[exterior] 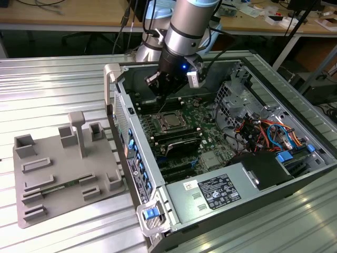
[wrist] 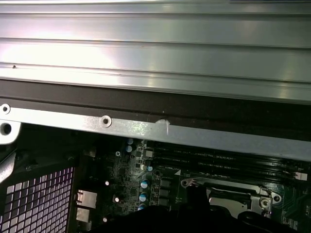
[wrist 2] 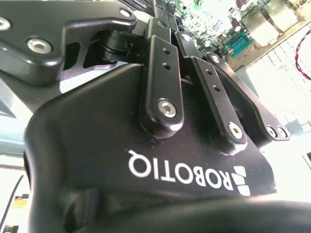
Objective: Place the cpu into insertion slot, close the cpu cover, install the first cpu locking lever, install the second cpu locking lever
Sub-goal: 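Install the first cpu locking lever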
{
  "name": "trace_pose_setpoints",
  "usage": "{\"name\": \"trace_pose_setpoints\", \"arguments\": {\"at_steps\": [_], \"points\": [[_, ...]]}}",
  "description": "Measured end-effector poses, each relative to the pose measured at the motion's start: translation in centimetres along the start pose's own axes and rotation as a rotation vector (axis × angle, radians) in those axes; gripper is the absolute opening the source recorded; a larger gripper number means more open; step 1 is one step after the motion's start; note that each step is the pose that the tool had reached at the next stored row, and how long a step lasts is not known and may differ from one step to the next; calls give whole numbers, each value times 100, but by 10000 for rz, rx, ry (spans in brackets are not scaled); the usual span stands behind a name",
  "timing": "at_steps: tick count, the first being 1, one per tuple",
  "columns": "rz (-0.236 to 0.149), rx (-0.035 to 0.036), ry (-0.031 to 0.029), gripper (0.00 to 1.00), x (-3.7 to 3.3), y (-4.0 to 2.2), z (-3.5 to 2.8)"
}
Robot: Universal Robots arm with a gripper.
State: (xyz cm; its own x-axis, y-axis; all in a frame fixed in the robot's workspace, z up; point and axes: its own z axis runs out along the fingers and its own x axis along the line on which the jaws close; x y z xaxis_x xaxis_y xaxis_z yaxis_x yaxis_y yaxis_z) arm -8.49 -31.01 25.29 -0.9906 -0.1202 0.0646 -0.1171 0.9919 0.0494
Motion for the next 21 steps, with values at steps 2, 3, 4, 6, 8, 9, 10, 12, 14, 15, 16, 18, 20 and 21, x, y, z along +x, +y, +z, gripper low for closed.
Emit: {"name": "trace_pose_setpoints", "arguments": {"at_steps": [2, 3, 4, 6, 8, 9, 10, 12, 14, 15, 16, 18, 20, 21], "points": [[0, 0, 0, 11, -2, 0, 1], [0, 0, 0, 11, -3, 0, 1], [0, 0, 0, 11, -4, -1, 1], [0, 1, 1, 11, -5, -1, 2], [-4, -1, -1, 11, -13, -1, 4], [-3, -1, -1, 11, -17, -1, 5], [-9, 1, 1, 11, -22, -1, 6], [-77, 4, 3, 11, -37, -2, 10], [-164, 10, 8, 11, -48, 0, 19], [-240, 18, 13, 11, -49, 6, 23], [-307, 21, 17, 11, -50, 16, 27], [-441, 30, 24, 11, -54, 44, 36], [-544, 35, 27, 11, -59, 65, 47], [-584, 38, 29, 11, -60, 70, 51]]}}
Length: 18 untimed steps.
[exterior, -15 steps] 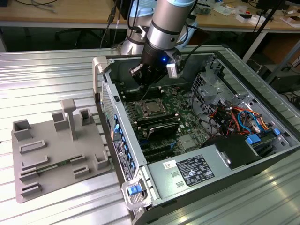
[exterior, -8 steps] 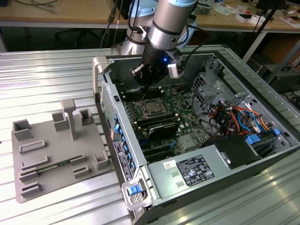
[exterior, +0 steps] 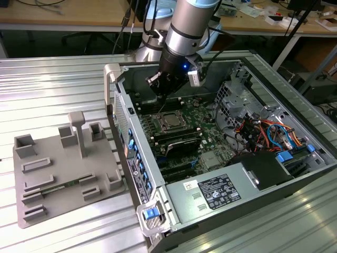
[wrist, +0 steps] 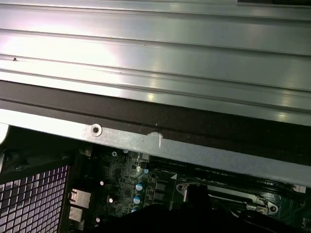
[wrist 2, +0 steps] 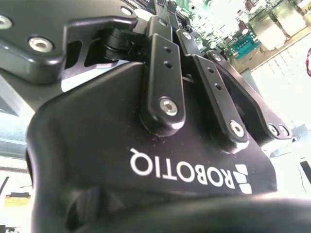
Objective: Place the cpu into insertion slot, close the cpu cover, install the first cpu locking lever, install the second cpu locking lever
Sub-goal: 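Install the first cpu locking lever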
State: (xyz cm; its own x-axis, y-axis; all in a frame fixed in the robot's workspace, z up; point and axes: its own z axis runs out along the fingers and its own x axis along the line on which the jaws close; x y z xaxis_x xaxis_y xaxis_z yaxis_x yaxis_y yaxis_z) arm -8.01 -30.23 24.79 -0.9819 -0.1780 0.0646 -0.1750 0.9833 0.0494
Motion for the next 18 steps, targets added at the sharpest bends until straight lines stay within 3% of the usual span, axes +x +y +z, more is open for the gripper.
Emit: {"name": "trace_pose_setpoints", "arguments": {"at_steps": [18], "points": [[-639, 42, 32, 11, -68, 38, 56]]}}
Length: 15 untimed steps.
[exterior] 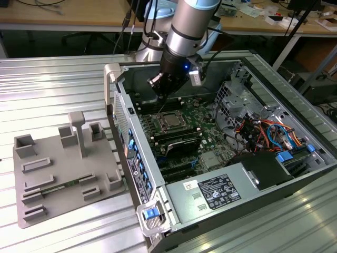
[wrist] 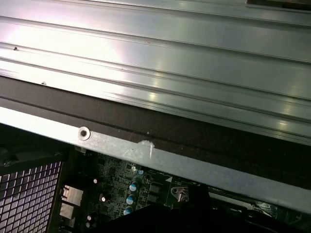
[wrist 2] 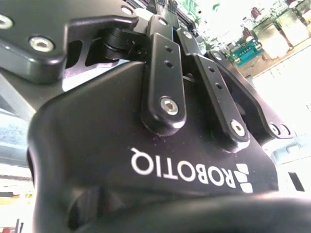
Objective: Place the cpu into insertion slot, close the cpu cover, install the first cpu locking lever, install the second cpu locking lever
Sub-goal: 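Install the first cpu locking lever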
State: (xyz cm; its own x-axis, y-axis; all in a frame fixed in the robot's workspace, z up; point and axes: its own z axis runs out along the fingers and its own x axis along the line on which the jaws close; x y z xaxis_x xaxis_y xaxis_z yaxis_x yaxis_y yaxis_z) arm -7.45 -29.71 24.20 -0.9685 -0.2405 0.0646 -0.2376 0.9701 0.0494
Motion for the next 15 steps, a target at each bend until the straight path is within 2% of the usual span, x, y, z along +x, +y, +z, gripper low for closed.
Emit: {"name": "trace_pose_setpoints", "arguments": {"at_steps": [15], "points": [[-171, 12, 9, 11, -42, -11, 42]]}}
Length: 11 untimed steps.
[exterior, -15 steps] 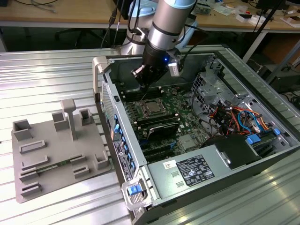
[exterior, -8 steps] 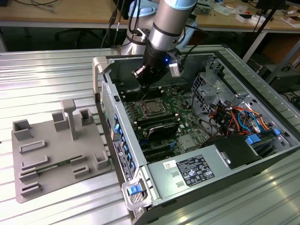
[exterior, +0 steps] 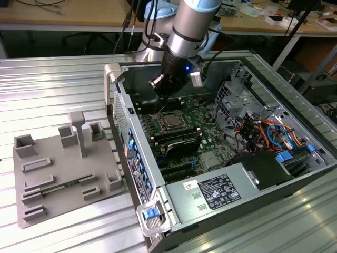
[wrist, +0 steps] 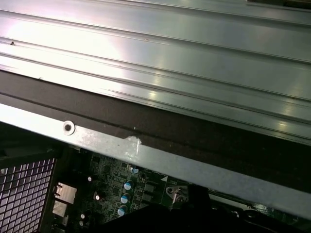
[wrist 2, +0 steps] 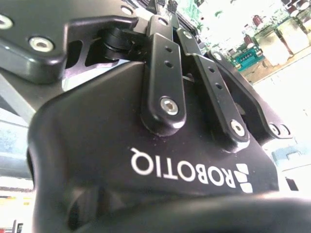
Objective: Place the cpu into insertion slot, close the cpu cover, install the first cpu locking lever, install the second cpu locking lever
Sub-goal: 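Install the first cpu locking lever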
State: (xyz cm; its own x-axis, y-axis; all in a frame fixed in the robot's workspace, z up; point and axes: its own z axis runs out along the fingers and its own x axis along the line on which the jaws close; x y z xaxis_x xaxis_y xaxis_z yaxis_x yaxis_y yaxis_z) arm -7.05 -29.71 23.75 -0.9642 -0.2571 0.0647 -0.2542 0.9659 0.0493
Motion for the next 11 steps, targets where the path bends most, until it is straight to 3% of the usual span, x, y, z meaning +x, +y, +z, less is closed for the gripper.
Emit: {"name": "trace_pose_setpoints", "arguments": {"at_steps": [11], "points": [[-82, 4, 3, 11, -56, -16, 30]]}}
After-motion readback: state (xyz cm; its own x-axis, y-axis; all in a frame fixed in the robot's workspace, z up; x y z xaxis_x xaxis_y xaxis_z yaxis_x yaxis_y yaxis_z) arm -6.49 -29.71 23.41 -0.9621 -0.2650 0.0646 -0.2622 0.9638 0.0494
